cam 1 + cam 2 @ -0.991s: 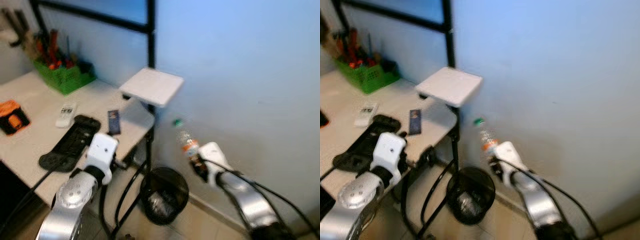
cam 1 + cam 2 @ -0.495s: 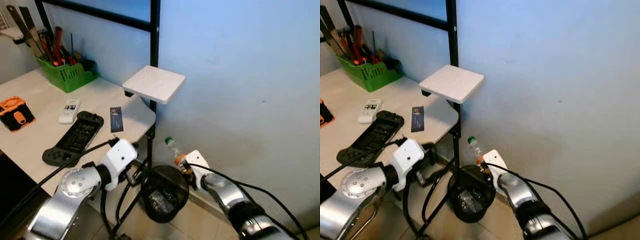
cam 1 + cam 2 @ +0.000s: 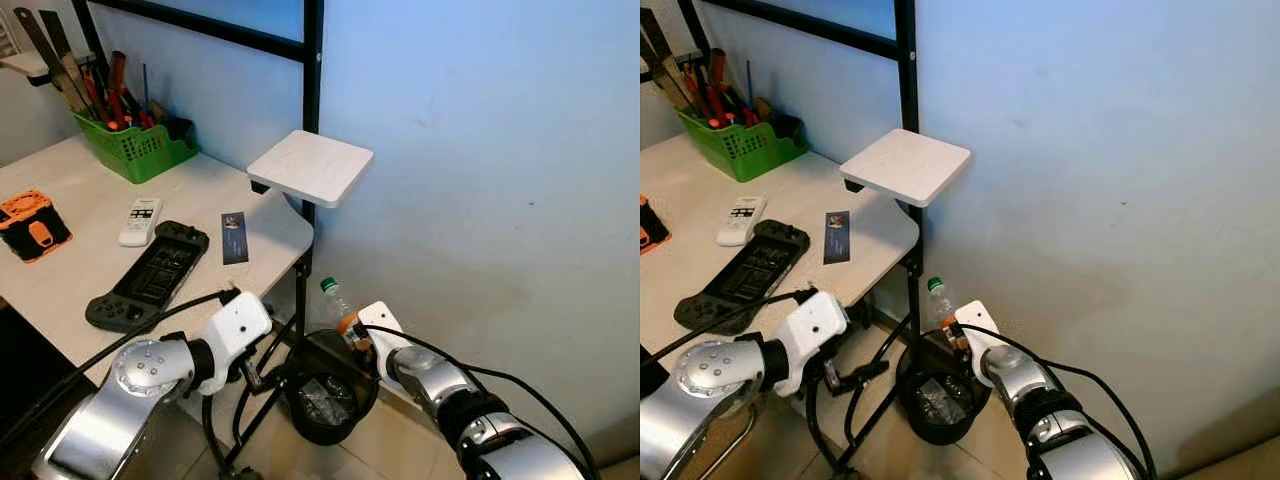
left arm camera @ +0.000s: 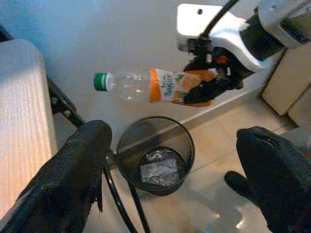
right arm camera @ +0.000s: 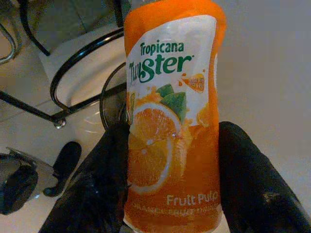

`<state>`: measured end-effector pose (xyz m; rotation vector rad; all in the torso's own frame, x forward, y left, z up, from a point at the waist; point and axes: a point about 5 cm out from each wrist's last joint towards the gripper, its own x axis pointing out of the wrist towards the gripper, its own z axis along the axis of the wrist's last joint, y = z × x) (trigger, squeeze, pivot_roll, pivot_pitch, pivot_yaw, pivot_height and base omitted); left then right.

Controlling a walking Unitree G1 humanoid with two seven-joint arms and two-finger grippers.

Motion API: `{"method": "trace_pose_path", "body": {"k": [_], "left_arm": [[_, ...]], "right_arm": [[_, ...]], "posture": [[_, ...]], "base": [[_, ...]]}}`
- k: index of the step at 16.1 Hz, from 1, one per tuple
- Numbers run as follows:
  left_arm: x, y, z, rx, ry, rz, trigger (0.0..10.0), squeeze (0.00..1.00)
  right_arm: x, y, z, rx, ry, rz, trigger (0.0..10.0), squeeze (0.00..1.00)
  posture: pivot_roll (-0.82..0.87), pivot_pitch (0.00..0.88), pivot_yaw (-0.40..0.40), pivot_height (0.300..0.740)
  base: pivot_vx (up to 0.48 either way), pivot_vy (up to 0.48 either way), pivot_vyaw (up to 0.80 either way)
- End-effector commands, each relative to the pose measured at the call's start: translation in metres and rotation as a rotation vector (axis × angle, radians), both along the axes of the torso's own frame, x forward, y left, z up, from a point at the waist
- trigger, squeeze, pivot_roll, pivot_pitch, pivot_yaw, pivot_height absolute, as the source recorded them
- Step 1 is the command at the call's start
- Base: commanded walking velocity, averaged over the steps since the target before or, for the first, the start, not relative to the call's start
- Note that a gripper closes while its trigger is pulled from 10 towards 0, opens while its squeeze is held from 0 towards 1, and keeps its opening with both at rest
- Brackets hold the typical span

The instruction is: Clean up the room

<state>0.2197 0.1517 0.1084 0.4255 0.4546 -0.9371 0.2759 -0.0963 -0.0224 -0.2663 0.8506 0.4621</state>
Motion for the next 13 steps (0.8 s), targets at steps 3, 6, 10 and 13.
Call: {"method": "trace_pose_path", "body": {"k": [3,6,10,13], "left_arm": [[-0.004,-0.002,0.002,0.000,0.009,-0.029,10.0,0.00],[-0.003,-0.002,0.003,0.002,0.013,-0.031,10.0,0.00],[-0.003,0.000,0.003,-0.004,0.013,-0.015,10.0,0.00],[0.000,-0.001,0.003,-0.038,-0.027,0.057,10.0,0.00]], "right_arm": [[0.006,0.007,0.005,0.042,-0.007,-0.013,10.0,1.00],[0.003,0.013,0.003,0.085,0.020,-0.014,10.0,1.00],[-0.002,0.016,0.000,0.174,0.044,-0.024,10.0,1.00],[0.003,0.002,0.004,0.218,-0.004,-0.062,10.0,1.00]], "posture": [[0.08,0.000,-0.012,0.740],[0.08,0.000,-0.012,0.740],[0.08,0.000,-0.011,0.740],[0.07,0.000,-0.009,0.740]], "base": [[0.000,0.000,0.00],[0.000,0.000,0.00],[0.000,0.000,0.00],[0.000,0.000,0.00]]}}
